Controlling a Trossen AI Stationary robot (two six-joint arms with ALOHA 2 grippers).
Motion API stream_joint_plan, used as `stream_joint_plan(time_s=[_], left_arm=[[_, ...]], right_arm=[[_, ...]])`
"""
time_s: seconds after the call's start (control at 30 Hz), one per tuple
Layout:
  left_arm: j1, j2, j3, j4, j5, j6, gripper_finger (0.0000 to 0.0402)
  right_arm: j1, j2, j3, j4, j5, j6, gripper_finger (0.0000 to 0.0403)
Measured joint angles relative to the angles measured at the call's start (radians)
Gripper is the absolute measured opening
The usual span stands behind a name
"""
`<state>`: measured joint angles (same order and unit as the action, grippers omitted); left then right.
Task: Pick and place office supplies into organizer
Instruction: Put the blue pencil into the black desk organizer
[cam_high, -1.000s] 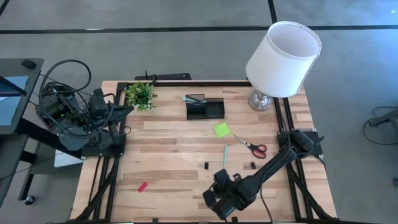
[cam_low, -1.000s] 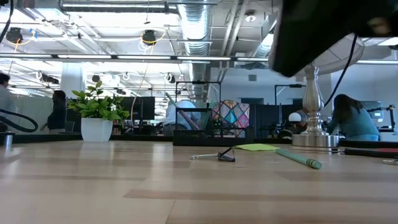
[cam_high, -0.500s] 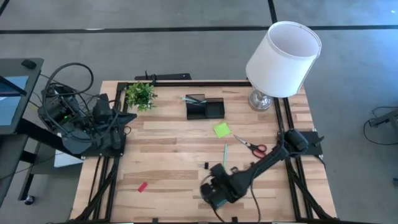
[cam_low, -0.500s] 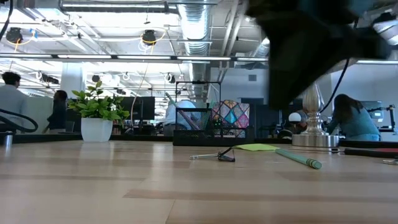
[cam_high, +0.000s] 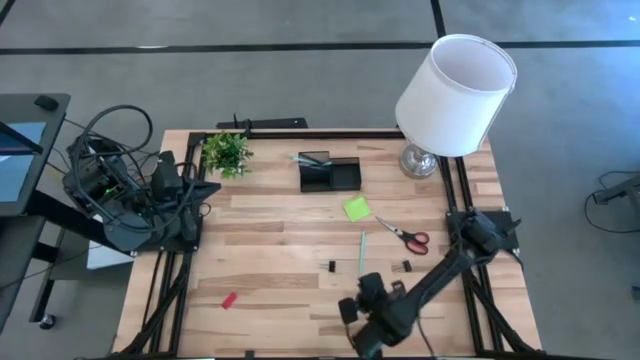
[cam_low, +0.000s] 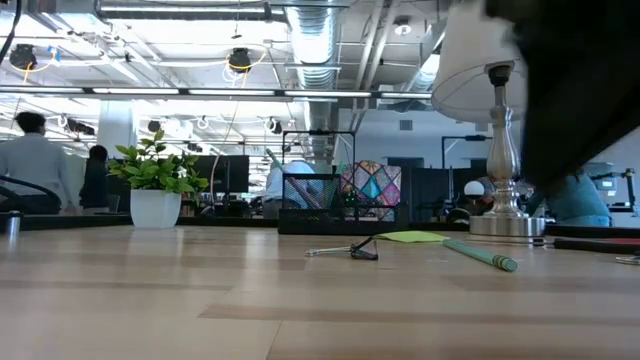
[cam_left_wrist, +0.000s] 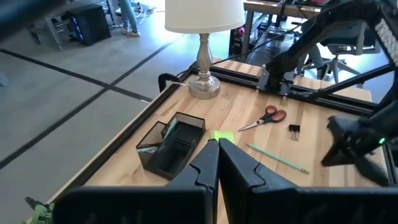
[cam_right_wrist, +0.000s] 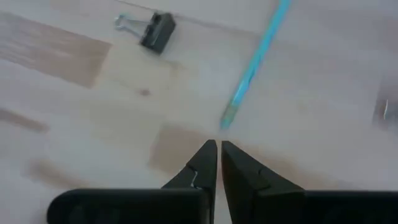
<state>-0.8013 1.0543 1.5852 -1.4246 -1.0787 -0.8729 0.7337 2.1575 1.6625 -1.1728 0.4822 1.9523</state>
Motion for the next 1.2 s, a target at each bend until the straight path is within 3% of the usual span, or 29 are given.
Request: stream_joint_plan(time_s=[0.27, 0.5, 0.7, 1.0, 1.2], left_arm=[[0.0, 0.0, 0.0, 0.0, 0.0, -0.011, 0.0], [0.0, 0.0, 0.0, -0.009, 0.018, -0.012, 0.0], [0.0, 0.0, 0.0, -0.025, 0.026, -0.013, 0.0], [0.0, 0.0, 0.0, -0.031, 0.028, -0.013, 0.0], [0.0, 0.0, 0.0, -0.031, 0.036, -0.013, 0.0]], right_arm=[[-0.082, 0.008, -0.002, 0.07, -0.117, -0.25, 0.0047], [-0.101, 0.008, -0.001, 0.089, -0.196, -0.258, 0.0088], [-0.081, 0.008, -0.001, 0.074, -0.195, -0.123, 0.0112], [-0.068, 0.106, 0.003, 0.056, -0.182, 0.095, 0.0098], [-0.048, 0.168, 0.064, -0.037, -0.038, 0.199, 0.0083]])
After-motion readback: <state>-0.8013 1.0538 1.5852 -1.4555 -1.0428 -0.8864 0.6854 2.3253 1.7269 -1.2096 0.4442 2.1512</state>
